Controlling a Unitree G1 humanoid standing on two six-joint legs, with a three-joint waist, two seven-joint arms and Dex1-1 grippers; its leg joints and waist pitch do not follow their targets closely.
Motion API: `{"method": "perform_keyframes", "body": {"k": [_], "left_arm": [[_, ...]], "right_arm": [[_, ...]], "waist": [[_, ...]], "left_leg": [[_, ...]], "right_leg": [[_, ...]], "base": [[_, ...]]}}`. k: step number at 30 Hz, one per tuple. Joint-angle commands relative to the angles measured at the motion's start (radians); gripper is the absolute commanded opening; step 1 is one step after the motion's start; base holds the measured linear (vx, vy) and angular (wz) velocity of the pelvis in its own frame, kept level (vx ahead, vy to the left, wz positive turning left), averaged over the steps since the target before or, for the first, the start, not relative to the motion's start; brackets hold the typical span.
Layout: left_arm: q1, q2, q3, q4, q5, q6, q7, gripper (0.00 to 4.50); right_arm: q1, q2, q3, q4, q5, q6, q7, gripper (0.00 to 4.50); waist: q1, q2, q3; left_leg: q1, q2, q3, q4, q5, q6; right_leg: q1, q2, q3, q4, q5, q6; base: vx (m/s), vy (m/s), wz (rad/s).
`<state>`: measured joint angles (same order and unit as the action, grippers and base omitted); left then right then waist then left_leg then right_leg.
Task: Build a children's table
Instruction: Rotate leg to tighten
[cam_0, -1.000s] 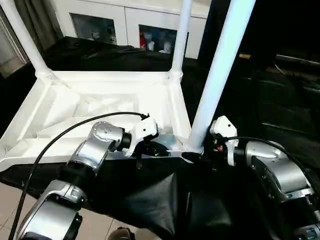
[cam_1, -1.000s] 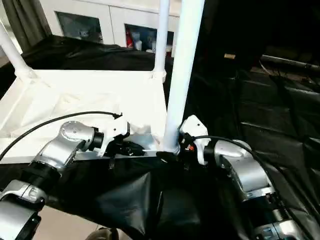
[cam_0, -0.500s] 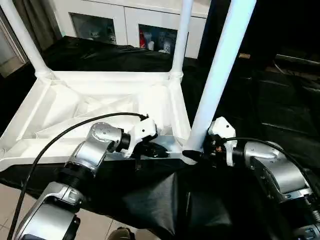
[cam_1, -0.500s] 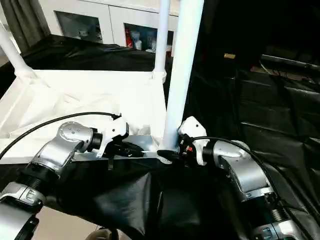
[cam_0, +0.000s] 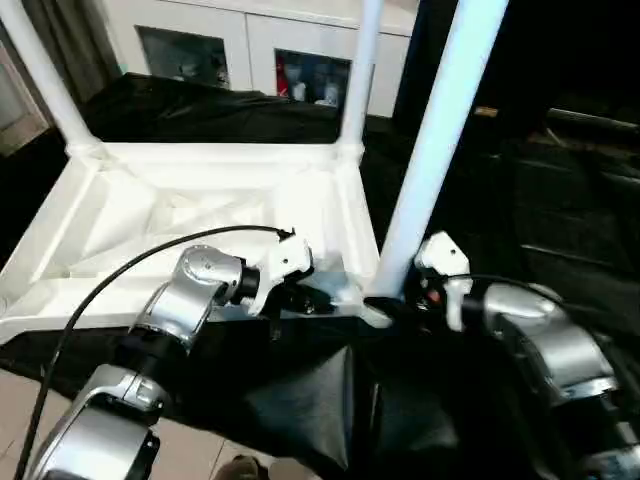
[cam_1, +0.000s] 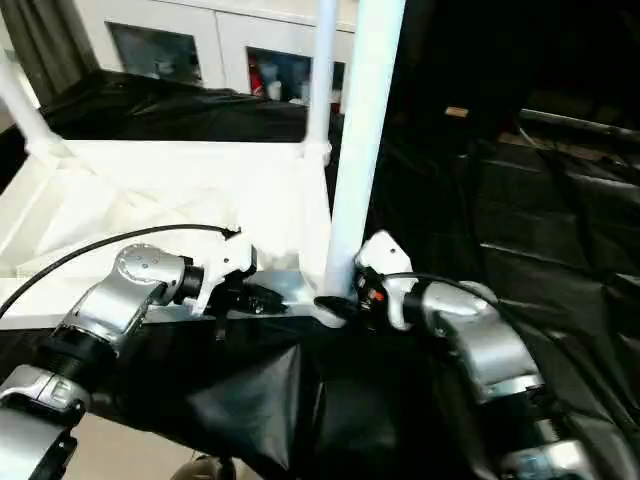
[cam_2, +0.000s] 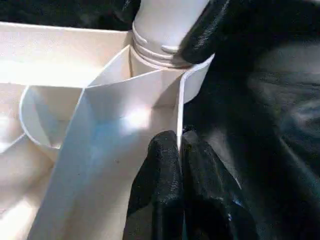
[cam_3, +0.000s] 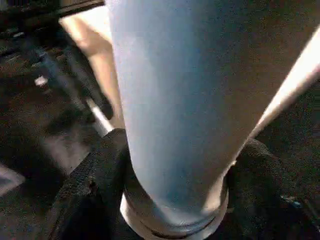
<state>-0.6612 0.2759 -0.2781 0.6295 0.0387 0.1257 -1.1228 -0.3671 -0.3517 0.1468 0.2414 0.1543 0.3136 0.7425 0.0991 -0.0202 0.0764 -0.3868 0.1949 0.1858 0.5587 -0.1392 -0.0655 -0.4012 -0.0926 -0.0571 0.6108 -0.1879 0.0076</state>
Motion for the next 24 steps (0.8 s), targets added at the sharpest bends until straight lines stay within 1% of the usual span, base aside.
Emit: {"method": "perform_keyframes", "body": {"k": [1,2,3,4,5,6,7,8,9,10,11,12,13,15,16,17,19,20,21,22,23,24], "left_arm": [[-0.032,-0.052,0.029,0.052,0.006,0.005,0.132,0.0],[-0.058,-0.089,0.044,0.094,0.014,0.016,0.216,0.0],[-0.064,-0.099,0.046,0.103,0.016,0.021,0.238,0.0],[-0.072,-0.111,0.049,0.115,0.02,0.028,0.265,0.0],[-0.083,-0.127,0.053,0.129,0.024,0.036,0.301,0.0],[-0.115,-0.182,0.057,0.169,0.036,0.063,0.402,0.0],[-0.126,-0.202,0.053,0.183,0.043,0.07,0.435,0.0],[-0.136,-0.224,0.048,0.199,0.052,0.074,0.467,0.0],[-0.136,-0.224,0.048,0.199,0.052,0.074,0.467,0.0],[-0.147,-0.236,0.046,0.218,0.059,0.069,0.484,0.0],[-0.163,-0.259,0.041,0.244,0.07,0.058,0.511,0.0],[-0.163,-0.259,0.041,0.244,0.07,0.058,0.511,0.0],[-0.169,-0.269,0.039,0.252,0.072,0.048,0.515,0.0],[-0.171,-0.275,0.038,0.254,0.072,0.043,0.513,0.0],[-0.171,-0.278,0.034,0.253,0.07,0.029,0.497,0.0],[-0.166,-0.275,0.033,0.249,0.065,0.02,0.482,0.0],[-0.165,-0.275,0.032,0.251,0.062,0.011,0.474,0.0],[-0.16,-0.271,0.03,0.249,0.059,0.003,0.461,0.0],[-0.155,-0.267,0.03,0.246,0.052,-0.007,0.437,0.0],[-0.154,-0.266,0.03,0.246,0.052,-0.008,0.435,0.0],[-0.152,-0.265,0.031,0.244,0.049,-0.009,0.43,0.0],[-0.153,-0.265,0.032,0.245,0.048,-0.01,0.427,0.0]], "right_arm": [[-0.008,0.035,-0.018,0.078,-0.05,0.033,-0.147,2.5],[-0.015,0.09,-0.058,0.104,-0.046,0.05,-0.253,2.5],[-0.017,0.104,-0.068,0.109,-0.044,0.053,-0.278,2.49],[-0.02,0.121,-0.079,0.115,-0.041,0.057,-0.309,2.49],[-0.024,0.142,-0.094,0.123,-0.038,0.062,-0.347,2.49],[-0.04,0.212,-0.129,0.152,-0.038,0.059,-0.473,2.49],[-0.049,0.238,-0.14,0.165,-0.038,0.052,-0.516,2.49],[-0.059,0.266,-0.149,0.18,-0.041,0.04,-0.561,2.49],[-0.059,0.266,-0.149,0.18,-0.041,0.04,-0.561,2.49],[-0.068,0.283,-0.155,0.192,-0.047,0.031,-0.586,2.49],[-0.083,0.308,-0.153,0.203,-0.058,0.015,-0.61,2.49],[-0.083,0.308,-0.153,0.203,-0.058,0.015,-0.61,2.49],[-0.089,0.32,-0.155,0.204,-0.058,0.007,-0.618,2.49],[-0.093,0.326,-0.156,0.203,-0.055,0.001,-0.618,2.49],[-0.094,0.321,-0.144,0.193,-0.059,-0.008,-0.595,2.49],[-0.089,0.313,-0.138,0.181,-0.059,-0.018,-0.576,2.49],[-0.086,0.311,-0.136,0.175,-0.062,-0.028,-0.567,2.78],[-0.082,0.305,-0.143,0.166,-0.056,-0.039,-0.557,2.85],[-0.081,0.295,-0.159,0.161,-0.041,-0.049,-0.543,2.88],[-0.082,0.292,-0.161,0.162,-0.04,-0.051,-0.54,2.98],[-0.084,0.286,-0.165,0.162,-0.035,-0.057,-0.532,3.23],[-0.086,0.282,-0.168,0.164,-0.032,-0.063,-0.526,3.23]], "waist": [[-0.004,-0.015,-0.061],[-0.007,-0.015,-0.063],[-0.007,-0.015,-0.063],[-0.008,-0.018,-0.062],[-0.008,-0.018,-0.063],[-0.009,-0.018,-0.062],[-0.007,-0.015,-0.065],[-0.008,-0.016,-0.065],[-0.008,-0.016,-0.065],[-0.007,-0.007,-0.063],[-0.009,-0.006,-0.065],[-0.008,-0.01,-0.066],[-0.005,-0.01,-0.066],[-0.006,-0.009,-0.066],[-0.007,-0.011,-0.065],[-0.007,-0.01,-0.065],[-0.007,-0.01,-0.064],[-0.007,-0.013,-0.063],[-0.007,-0.012,-0.062],[-0.008,-0.013,-0.061],[-0.007,-0.013,-0.061],[-0.007,-0.012,-0.06]], "left_leg": [[0.023,0.029,-0.01,-0.061,-0.298,0.01],[0.023,0.03,-0.012,-0.062,-0.308,-0.005],[0.023,0.031,-0.014,-0.063,-0.314,-0.007],[0.024,0.03,-0.013,-0.063,-0.318,-0.004],[0.023,0.029,-0.013,-0.062,-0.313,0.002],[0.022,0.029,-0.012,-0.062,-0.307,0.004],[0.025,0.028,-0.012,-0.061,-0.3,0.0],[0.022,0.028,-0.014,-0.063,-0.294,-0.002],[0.023,0.028,-0.012,-0.062,-0.295,-0.001],[0.023,0.028,-0.013,-0.062,-0.296,0.003],[0.02,0.026,-0.013,-0.062,-0.294,0.001],[0.021,0.025,-0.012,-0.061,-0.289,0.003],[0.021,0.025,-0.011,-0.06,-0.279,0.012],[0.016,0.023,-0.013,-0.061,-0.277,0.019],[0.015,0.023,-0.013,-0.062,-0.276,0.022],[0.017,0.024,-0.012,-0.06,-0.273,0.026],[0.017,0.024,-0.012,-0.061,-0.274,0.03],[0.016,0.024,-0.012,-0.061,-0.278,0.034],[0.016,0.025,-0.012,-0.062,-0.283,0.036],[0.017,0.025,-0.012,-0.063,-0.29,0.037],[0.017,0.025,-0.012,-0.063,-0.291,0.036],[0.017,0.026,-0.012,-0.063,-0.29,0.035]], "right_leg": [[0.032,-0.054,0.038,-0.089,-0.326,-0.19],[0.034,-0.056,0.038,-0.092,-0.356,-0.176],[0.033,-0.057,0.038,-0.094,-0.362,-0.17],[0.032,-0.056,0.04,-0.096,-0.359,-0.163],[0.033,-0.055,0.04,-0.096,-0.35,-0.159],[0.032,-0.056,0.041,-0.096,-0.344,-0.159],[0.029,-0.055,0.041,-0.095,-0.335,-0.163],[0.032,-0.055,0.04,-0.094,-0.328,-0.163],[0.031,-0.055,0.04,-0.095,-0.325,-0.161],[0.031,-0.055,0.042,-0.095,-0.307,-0.161],[0.033,-0.051,0.042,-0.094,-0.281,-0.158],[0.033,-0.049,0.042,-0.093,-0.266,-0.158],[0.036,-0.05,0.042,-0.091,-0.241,-0.16],[0.039,-0.051,0.041,-0.09,-0.239,-0.155],[0.039,-0.05,0.04,-0.091,-0.242,-0.152],[0.038,-0.05,0.041,-0.091,-0.239,-0.154],[0.038,-0.05,0.041,-0.092,-0.241,-0.156],[0.039,-0.051,0.04,-0.093,-0.252,-0.153],[0.037,-0.051,0.04,-0.095,-0.261,-0.151],[0.037,-0.051,0.04,-0.096,-0.28,-0.15],[0.036,-0.052,0.041,-0.097,-0.292,-0.149],[0.036,-0.052,0.041,-0.097,-0.29,-0.15]], "base": [[0.0,0.0,0.0],[0.0,0.0,0.0],[0.0,0.0,0.0],[0.0,0.0,0.0],[0.0,0.0,0.0],[0.0,0.0,0.0],[0.0,0.0,0.0],[0.0,0.0,0.0],[0.0,0.0,0.0],[0.0,0.0,0.0],[0.0,0.0,0.0],[0.0,0.0,0.0],[0.0,0.0,0.0],[0.0,0.0,0.0],[0.0,0.0,0.0],[0.0,0.0,0.0],[0.0,0.0,0.0],[0.0,0.0,0.0],[0.0,0.0,0.0],[0.0,0.0,0.0],[0.0,0.0,0.0],[0.0,0.0,0.0]]}}
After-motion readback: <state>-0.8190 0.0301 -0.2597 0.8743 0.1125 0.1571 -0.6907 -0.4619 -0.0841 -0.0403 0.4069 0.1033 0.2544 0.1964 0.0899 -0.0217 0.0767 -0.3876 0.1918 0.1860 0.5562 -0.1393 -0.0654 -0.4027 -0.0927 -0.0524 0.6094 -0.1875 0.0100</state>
